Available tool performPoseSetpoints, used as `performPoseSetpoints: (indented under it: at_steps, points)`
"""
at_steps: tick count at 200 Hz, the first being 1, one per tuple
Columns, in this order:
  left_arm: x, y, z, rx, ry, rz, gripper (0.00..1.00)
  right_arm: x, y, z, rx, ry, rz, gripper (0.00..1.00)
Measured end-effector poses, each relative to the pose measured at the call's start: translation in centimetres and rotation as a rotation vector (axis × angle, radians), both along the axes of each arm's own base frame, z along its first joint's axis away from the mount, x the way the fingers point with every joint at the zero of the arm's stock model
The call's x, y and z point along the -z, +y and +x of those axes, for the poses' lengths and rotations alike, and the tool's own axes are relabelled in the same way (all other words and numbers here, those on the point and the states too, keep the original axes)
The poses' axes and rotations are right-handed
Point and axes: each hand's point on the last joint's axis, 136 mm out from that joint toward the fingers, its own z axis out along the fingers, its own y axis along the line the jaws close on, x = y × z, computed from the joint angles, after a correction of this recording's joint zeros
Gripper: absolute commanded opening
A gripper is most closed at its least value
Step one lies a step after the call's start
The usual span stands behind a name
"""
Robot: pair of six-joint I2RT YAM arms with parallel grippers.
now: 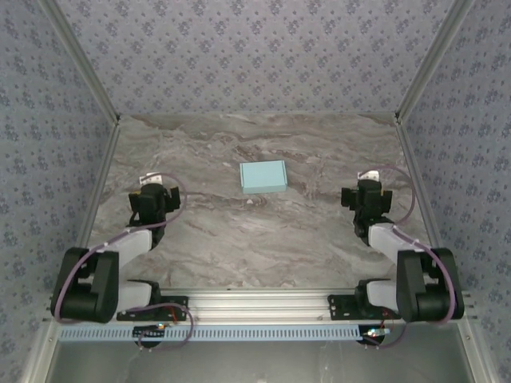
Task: Fold the paper box
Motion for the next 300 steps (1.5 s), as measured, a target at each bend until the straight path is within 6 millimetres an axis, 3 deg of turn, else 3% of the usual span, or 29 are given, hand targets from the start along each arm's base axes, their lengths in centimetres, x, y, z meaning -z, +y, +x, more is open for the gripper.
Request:
performPoseSetpoints:
  at_steps: [18,63,87,107,300]
  points:
    - [0.4,0.0,0.7,0.019,-0.008,-0.015,0.99,0.7,0.4,0.6,-0.02,-0.005,0.011,0.99]
    - [0.1,-0.3,2.3,0.079,-0.051,-0.014,0.99,-0.7,1.5,2.9,-0.091,-0.135,0.059,0.99]
    - [1.2,0.1,3.6,0.096,-0.078,-0.031,0.99,1.1,1.8,3.3,-0.122,-0.13,0.085,0.99]
    - [2.6,0.9,3.4,0.091,-0.042,-0.05,0.99,2.3,1.8,3.2,-0.133,-0.104,0.103,0.99]
    - [1.9,0.5,3.9,0.117,-0.077,-0.073,0.99,1.7,2.0,3.6,-0.166,-0.133,0.138,0.99]
